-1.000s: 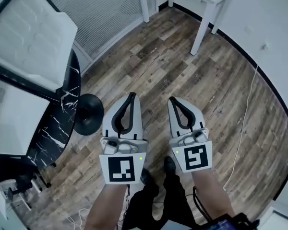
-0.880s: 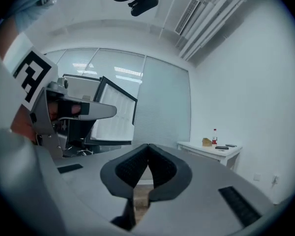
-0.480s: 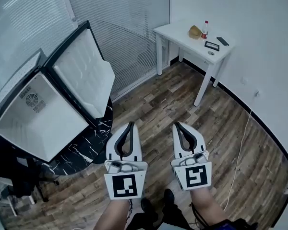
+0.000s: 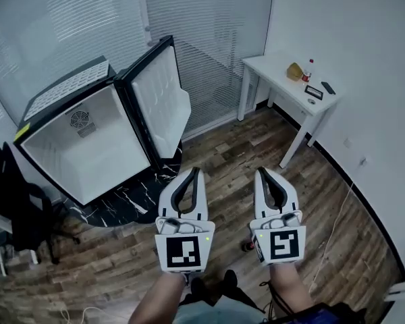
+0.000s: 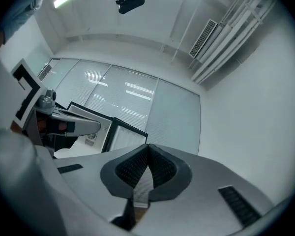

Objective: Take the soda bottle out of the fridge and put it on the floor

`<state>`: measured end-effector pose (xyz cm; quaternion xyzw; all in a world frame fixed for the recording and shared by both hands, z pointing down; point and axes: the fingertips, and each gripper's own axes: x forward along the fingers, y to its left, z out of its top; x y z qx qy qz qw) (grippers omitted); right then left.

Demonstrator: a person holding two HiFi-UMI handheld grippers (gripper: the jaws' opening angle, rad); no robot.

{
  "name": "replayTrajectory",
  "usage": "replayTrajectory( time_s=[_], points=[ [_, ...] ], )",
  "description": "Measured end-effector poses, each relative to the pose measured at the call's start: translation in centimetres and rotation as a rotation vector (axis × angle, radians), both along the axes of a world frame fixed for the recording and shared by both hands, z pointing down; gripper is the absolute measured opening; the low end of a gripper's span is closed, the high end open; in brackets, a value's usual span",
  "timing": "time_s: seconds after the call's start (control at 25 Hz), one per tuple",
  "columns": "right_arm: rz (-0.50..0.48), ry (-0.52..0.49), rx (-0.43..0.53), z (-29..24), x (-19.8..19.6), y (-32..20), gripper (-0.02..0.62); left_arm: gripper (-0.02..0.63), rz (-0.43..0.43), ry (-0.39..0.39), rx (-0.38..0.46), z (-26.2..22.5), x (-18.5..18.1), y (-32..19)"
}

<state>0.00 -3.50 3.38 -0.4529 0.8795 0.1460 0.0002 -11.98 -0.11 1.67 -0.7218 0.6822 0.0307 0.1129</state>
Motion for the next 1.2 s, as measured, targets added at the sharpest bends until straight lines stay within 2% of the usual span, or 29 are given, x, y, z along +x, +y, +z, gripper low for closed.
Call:
replayTrajectory(
  time_s=[0.2,0.4,0.84,1.0,1.2],
  points=[
    [-0.017,0.02,0.023,-1.2,-2.0,1.4,0.011,0.017,-0.014,0.018,0.034,-1.3,-1.8,1.6],
    [-0.028,0.025,0.037,-2.2,-2.7,2.1,0.011,0.016,-0.02,-0.018,0.069,-2.7,-2.1,2.6],
    [-0.048,0.042,0.066,-4.0,-4.3,3.4,0.011,0.017,-0.03,-0.046,0.107,-4.2,-3.3,3.9],
    [-0.052,0.048,0.072,-4.3,-4.6,3.4,0.011,0.017,-0.037,-0.023,0.108,-4.2,-3.6,4.0],
    [-0.045,0.054,0.075,-4.0,-5.0,3.3,0.011,0.017,-0.037,-0.061,0.113,-4.0,-3.9,3.7]
  ],
)
